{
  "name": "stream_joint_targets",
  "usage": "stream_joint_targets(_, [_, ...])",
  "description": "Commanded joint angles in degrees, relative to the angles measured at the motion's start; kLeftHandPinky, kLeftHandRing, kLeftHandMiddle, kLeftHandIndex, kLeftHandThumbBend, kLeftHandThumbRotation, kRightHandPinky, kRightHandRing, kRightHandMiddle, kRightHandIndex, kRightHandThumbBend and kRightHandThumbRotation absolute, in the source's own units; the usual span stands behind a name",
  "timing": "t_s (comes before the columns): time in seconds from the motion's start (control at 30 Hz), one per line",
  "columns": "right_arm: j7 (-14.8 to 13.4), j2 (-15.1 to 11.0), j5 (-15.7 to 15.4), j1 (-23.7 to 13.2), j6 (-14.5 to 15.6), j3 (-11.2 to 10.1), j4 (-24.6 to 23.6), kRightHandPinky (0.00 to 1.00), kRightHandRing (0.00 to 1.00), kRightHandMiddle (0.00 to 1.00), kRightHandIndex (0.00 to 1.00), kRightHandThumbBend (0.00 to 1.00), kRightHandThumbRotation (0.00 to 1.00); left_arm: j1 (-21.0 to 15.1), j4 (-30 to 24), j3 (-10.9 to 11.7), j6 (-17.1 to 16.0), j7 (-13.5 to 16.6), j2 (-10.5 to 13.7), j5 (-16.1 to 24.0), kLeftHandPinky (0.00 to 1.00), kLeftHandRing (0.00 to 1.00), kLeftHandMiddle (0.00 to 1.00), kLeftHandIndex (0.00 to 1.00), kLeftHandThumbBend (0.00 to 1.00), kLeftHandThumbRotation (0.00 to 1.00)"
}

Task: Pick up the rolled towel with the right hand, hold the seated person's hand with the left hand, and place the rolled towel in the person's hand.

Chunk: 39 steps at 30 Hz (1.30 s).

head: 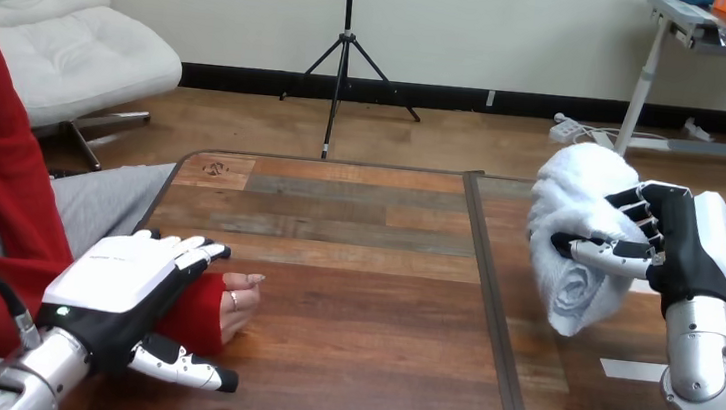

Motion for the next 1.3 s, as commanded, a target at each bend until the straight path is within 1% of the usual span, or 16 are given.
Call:
stream_joint_targets(0.0, [-1.04, -0.2, 0.36, -3.09, -0.56, -1.12, -4.03, 0.39, 0.44, 0.46, 0.45, 0.71, 0.0, -5.03, 0.73, -0.67, 0.14, 0.48, 1.67, -1.25, 0.93, 0.91, 0.91, 0.88, 1.0, 0.51])
stream_joint_targets(0.13, [-0.8, -0.16, 0.52, -3.02, -0.42, -1.21, -4.12, 0.38, 0.43, 0.46, 0.45, 0.71, 0.0, -5.42, 1.44, -0.94, 0.13, 1.01, 1.83, -1.21, 0.92, 0.9, 0.91, 0.88, 1.0, 0.49])
stream_joint_targets(0.3, [-0.67, -0.18, 0.61, -2.98, -0.37, -1.26, -4.01, 0.38, 0.43, 0.46, 0.45, 0.71, 0.0, -5.78, 2.01, -1.41, 0.63, 2.08, 2.09, -0.32, 0.9, 0.9, 0.9, 0.88, 1.0, 0.49])
stream_joint_targets(0.4, [-0.63, -0.18, 0.61, -2.9, -0.25, -1.26, -4.08, 0.39, 0.44, 0.47, 0.45, 0.71, 0.0, -5.9, 2.06, -1.62, 1.25, 1.96, 2.23, -0.26, 0.9, 0.9, 0.91, 0.88, 1.0, 0.5])
stream_joint_targets(0.5, [-0.62, -0.27, 0.56, -2.88, -0.56, -1.22, -3.78, 0.39, 0.44, 0.47, 0.45, 0.71, 0.0, -6.12, 2.22, -2.05, 2.04, 2.14, 2.49, 0.4, 0.9, 0.9, 0.91, 0.88, 1.0, 0.5])
stream_joint_targets(0.6, [-0.45, -0.27, 0.71, -2.85, -0.52, -1.31, -3.72, 0.39, 0.44, 0.47, 0.45, 0.71, 0.0, -6.22, 1.92, -2.63, 3.56, 2.19, 2.8, 1.66, 0.89, 0.9, 0.91, 0.89, 1.0, 0.52])
stream_joint_targets(0.73, [-0.3, -0.29, 0.81, -2.81, -0.12, -1.38, -3.79, 0.39, 0.44, 0.47, 0.45, 0.71, 0.0, -6.33, 1.91, -2.91, 4.78, 2.29, 2.86, 1.89, 0.9, 0.91, 0.92, 0.89, 1.0, 0.52])
stream_joint_targets(1.0, [0.07, -0.49, 0.85, -2.87, -0.14, -1.37, -3.46, 0.39, 0.44, 0.47, 0.44, 0.72, 0.0, -6.49, 2.39, -3.06, 6.44, 2.54, 2.75, 1.91, 0.91, 0.92, 0.92, 0.9, 1.0, 0.48])
stream_joint_targets(1.13, [0.0, -0.61, 0.67, -2.84, -0.13, -1.27, -3.51, 0.39, 0.44, 0.46, 0.44, 0.72, 0.0, -6.49, 2.6, -3.28, 7.44, 3.49, 2.73, 2.72, 0.91, 0.92, 0.92, 0.9, 1.0, 0.46])
stream_joint_targets(1.27, [0.11, -0.68, 0.69, -2.85, -0.13, -1.29, -3.44, 0.38, 0.43, 0.46, 0.44, 0.72, 0.0, -6.56, 2.65, -3.66, 8.4, 3.78, 2.87, 3.34, 0.9, 0.92, 0.92, 0.9, 1.0, 0.45])
